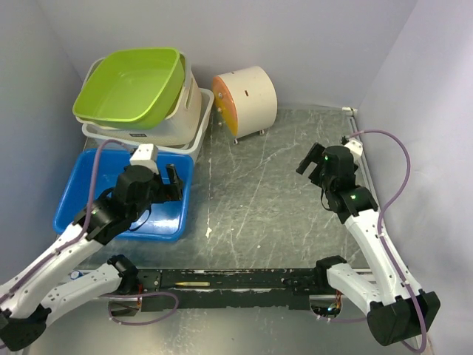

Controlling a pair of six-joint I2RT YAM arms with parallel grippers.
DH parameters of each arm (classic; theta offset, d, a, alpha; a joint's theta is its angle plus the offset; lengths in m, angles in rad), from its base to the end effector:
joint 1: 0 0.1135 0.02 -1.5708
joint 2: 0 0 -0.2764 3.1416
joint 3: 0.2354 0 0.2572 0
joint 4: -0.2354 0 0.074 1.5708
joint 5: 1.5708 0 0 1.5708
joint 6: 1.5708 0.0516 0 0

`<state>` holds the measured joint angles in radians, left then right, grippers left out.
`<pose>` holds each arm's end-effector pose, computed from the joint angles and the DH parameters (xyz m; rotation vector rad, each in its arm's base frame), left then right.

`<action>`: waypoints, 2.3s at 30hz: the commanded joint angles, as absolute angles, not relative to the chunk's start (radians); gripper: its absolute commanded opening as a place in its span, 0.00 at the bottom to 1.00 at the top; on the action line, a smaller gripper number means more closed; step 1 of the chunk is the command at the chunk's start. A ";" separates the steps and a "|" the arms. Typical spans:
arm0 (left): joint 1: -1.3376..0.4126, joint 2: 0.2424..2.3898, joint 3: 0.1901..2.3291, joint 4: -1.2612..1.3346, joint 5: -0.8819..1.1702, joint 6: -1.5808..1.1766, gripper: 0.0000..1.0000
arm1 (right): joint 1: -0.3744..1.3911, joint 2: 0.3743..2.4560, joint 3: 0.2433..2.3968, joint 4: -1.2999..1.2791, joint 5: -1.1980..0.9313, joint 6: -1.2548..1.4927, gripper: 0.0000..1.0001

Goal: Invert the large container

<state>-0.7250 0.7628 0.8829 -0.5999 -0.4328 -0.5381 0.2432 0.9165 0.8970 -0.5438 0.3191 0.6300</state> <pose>0.1405 -0.0955 0.3382 -0.0792 2.0202 -0.3625 0.2048 0.0341 0.3222 0.5863 2.0247 0.1832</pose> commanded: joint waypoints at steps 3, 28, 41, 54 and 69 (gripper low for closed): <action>-0.746 0.866 0.901 -0.604 -0.304 -0.567 0.97 | 0.240 0.903 0.877 -0.562 0.346 0.652 1.00; -0.890 1.254 0.869 -0.641 -0.593 -0.755 0.70 | 0.240 0.878 0.857 -0.555 0.317 0.638 1.00; -0.892 1.252 1.120 -0.860 -0.379 -0.771 0.07 | 0.240 0.951 1.087 -0.688 0.429 0.601 1.00; -0.908 1.207 1.295 -0.677 0.160 -0.984 0.07 | 0.240 1.047 1.470 -0.804 0.465 0.562 1.00; -0.930 1.331 1.441 -0.154 0.294 -1.197 0.07 | 0.240 0.953 1.600 -0.768 0.663 0.548 1.00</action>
